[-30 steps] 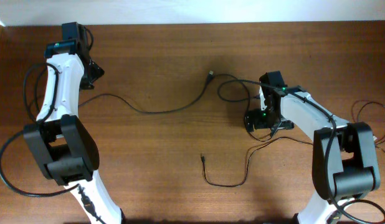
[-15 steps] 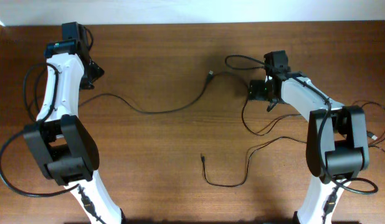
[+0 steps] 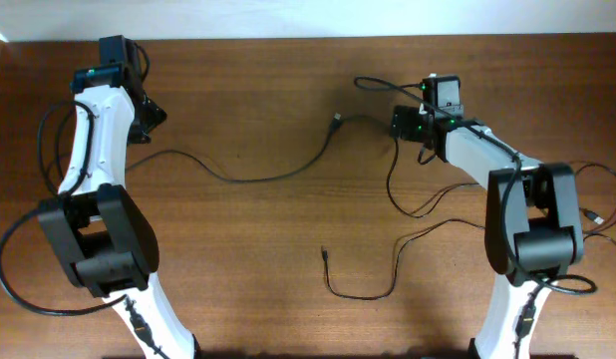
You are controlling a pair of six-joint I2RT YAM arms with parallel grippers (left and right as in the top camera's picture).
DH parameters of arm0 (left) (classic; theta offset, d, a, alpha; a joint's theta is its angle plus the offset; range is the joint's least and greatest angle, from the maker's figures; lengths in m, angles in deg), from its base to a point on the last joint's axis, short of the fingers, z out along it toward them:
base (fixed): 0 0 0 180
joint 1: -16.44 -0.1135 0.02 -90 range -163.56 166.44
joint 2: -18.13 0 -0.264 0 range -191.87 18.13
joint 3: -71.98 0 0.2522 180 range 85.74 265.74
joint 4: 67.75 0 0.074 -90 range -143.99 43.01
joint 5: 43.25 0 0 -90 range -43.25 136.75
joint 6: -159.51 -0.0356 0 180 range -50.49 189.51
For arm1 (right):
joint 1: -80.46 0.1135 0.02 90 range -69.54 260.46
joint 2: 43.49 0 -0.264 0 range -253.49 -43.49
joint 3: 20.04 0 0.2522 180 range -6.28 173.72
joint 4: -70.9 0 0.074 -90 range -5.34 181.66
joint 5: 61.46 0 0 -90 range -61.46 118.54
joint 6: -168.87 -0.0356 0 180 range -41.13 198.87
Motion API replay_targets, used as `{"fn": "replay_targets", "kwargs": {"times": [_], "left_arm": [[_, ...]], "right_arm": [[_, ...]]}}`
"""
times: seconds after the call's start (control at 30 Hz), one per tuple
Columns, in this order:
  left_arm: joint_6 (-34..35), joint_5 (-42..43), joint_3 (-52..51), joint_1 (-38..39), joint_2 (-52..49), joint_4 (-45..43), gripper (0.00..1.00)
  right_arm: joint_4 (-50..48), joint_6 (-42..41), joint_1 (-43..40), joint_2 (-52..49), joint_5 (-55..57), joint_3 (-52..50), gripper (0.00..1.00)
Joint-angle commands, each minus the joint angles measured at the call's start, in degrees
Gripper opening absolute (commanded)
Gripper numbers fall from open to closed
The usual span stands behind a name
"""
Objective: Untangle cables
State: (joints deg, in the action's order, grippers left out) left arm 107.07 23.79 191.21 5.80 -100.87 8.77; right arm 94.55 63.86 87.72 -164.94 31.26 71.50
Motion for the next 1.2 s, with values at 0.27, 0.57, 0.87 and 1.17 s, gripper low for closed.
{"fn": "replay_targets", "kwargs": {"times": [0.27,0.57,0.87,1.17], "left_arm": [[0.55,-0.2,-0.24,-0.02,1.4,0.04,0.99],[0.55,-0.2,-0.22,-0.02,1.4,0.04,0.99],[0.55,-0.2,-0.24,-0.02,1.38,0.04,0.99],[0.55,-0.2,-0.24,-0.02,1.38,0.04,0.99]], "right_arm": [[-2.51,-0.52,2.49,-1.84,5.7,0.46,0.99],[-5.01,-3.96,2.49,-5.84,5.9,0.44,0.99],[-0.33,-1.18,6.03,-5.95,4.66,0.44,0.99],[9.07,2.62,13.75,-5.95,6.78,0.44,0.99]]}}
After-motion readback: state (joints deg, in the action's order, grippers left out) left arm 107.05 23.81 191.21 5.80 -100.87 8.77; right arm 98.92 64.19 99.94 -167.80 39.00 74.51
